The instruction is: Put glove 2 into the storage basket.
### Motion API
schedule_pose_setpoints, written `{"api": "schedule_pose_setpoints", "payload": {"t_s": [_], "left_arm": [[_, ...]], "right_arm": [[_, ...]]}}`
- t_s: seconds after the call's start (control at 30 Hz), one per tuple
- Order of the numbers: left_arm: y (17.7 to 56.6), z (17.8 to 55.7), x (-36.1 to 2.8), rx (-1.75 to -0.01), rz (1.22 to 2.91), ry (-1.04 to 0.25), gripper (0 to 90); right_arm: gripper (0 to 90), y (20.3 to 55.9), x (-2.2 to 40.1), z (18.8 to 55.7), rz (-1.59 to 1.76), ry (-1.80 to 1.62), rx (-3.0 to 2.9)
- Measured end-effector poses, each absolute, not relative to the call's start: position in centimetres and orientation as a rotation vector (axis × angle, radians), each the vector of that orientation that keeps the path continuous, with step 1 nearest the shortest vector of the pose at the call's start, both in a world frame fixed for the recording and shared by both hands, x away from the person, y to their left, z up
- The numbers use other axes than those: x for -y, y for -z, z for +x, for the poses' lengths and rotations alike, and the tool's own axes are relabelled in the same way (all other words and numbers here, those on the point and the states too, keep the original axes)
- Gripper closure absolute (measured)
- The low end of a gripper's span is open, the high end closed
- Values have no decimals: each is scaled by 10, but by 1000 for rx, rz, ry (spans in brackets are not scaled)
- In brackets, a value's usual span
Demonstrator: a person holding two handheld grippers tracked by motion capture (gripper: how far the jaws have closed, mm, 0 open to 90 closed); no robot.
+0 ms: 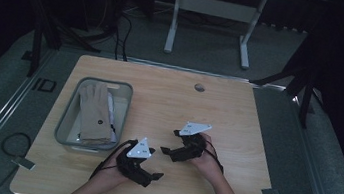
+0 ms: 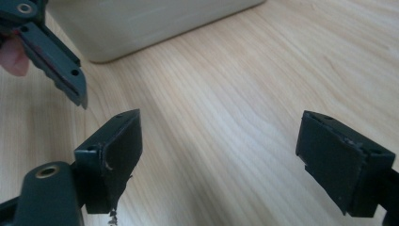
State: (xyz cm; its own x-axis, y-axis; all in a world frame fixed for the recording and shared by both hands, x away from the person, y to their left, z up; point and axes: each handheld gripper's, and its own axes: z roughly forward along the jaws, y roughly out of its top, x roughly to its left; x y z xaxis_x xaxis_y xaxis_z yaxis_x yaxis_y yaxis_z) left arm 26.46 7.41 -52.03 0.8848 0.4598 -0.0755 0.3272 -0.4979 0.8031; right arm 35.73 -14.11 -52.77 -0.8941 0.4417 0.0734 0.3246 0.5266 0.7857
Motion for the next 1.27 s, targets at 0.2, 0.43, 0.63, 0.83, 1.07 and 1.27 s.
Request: {"api": "schedule_pose_setpoints", "payload": {"t_s": [0.2,0.43,0.63,0.83,1.07,1.27], "left_arm": [[530,266,-68,-549,2144,-178,151],[540,266,-64,-542,2158,-155,151],[545,265,-61,-524,2154,-142,151],[549,264,-58,-520,2144,-135,151],[550,264,-62,-527,2118,-146,151],[551,263,-62,-512,2125,-145,151]], "right_arm": [[147,536,153,353,678,-1305,-2596],[139,544,166,347,673,-1284,-2587],[138,550,178,339,675,-1278,-2573],[138,555,187,333,673,-1263,-2564],[139,557,187,334,688,-1261,-2557],[139,558,189,335,697,-1264,-2555]]}}
